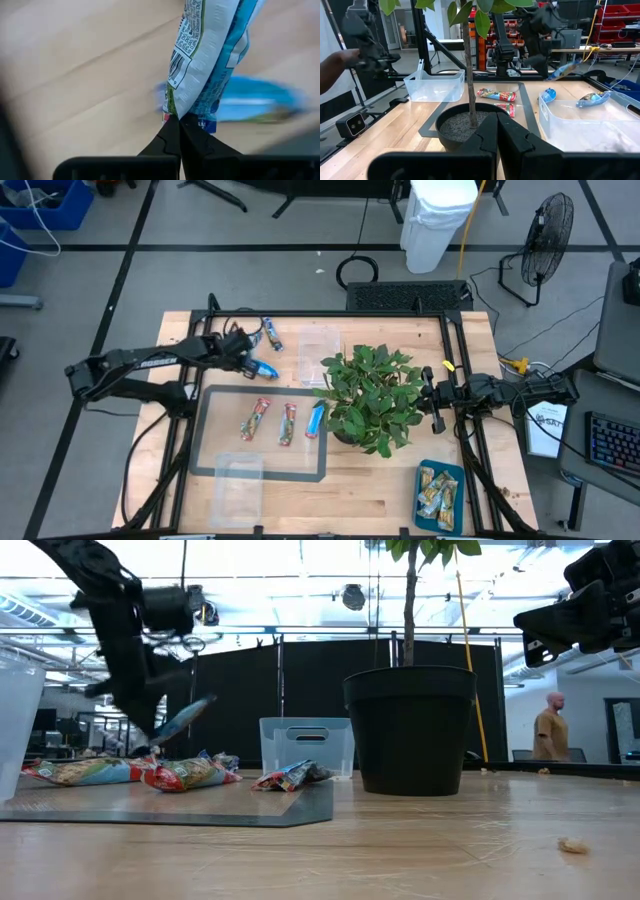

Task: Pick and place Granola Bars by type
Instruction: Put the middle left blue granola bar into the top transparent bin

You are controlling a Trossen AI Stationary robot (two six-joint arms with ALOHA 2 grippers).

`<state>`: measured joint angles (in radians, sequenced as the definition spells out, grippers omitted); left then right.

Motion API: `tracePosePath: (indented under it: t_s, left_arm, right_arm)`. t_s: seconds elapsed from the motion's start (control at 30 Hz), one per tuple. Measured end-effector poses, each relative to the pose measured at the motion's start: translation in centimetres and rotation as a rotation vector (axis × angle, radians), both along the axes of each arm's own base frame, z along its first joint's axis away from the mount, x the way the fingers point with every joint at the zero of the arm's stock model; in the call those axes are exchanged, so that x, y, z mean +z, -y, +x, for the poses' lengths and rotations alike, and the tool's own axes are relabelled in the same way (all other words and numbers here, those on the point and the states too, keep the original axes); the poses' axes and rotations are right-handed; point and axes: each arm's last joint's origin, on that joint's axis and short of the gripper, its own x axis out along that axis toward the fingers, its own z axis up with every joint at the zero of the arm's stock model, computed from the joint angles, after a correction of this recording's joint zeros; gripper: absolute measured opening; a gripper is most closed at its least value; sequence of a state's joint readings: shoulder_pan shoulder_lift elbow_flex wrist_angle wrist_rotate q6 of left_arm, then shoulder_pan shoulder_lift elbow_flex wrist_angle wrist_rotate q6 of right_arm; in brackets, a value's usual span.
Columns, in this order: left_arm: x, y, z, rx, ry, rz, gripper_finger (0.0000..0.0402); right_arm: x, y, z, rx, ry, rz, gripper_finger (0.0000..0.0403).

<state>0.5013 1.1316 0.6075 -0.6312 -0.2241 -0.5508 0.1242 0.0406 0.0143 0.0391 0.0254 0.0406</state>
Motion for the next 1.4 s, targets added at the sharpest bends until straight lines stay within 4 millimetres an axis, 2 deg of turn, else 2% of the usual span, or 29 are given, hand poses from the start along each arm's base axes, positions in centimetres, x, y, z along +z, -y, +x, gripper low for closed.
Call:
tracePosePath:
  t_s: [0.3,0.43,0.53,0.7,0.87,1.0,1.13,1.4]
  left_arm:
    - [3.8,1.1,3.0,-0.32,0.44,0.14,0.0001]
    - [5.3,0.9,4.3,-0.402,0.609,0.241,0.0001]
    - [6.0,0.6,4.9,-0.433,0.672,0.291,0.0001]
    - [7.4,-0.4,6.1,-0.413,0.598,0.269,0.0]
    - [8.6,-1.4,8.4,-0.467,0.517,0.24,0.0]
    - [8.7,-2.2,10.3,-0.501,0.439,0.211,0.0]
    - [7.7,-3.1,12.1,-0.51,0.397,0.188,0.0]
    - [3.6,-4.6,14.6,-0.499,0.281,0.093,0.0]
  right_arm:
    - [0.0,0.0,0.0,0.0,0.001,0.0,0.0]
    - [0.0,0.0,0.0,0.0,0.001,0.0,0.0]
    - [0.0,0.0,0.0,0.0,0.001,0.0,0.0]
    - [0.0,0.0,0.0,0.0,0.001,0.0,0.0]
    - [0.0,0.0,0.0,0.0,0.001,0.0,0.0]
    - [0.0,0.0,0.0,0.0,0.0,0.0,0.0]
    - [0.0,0.0,0.0,0.0,0.0,0.0,0.0]
    - [0.0,0.0,0.0,0.0,0.0,0.0,0.0]
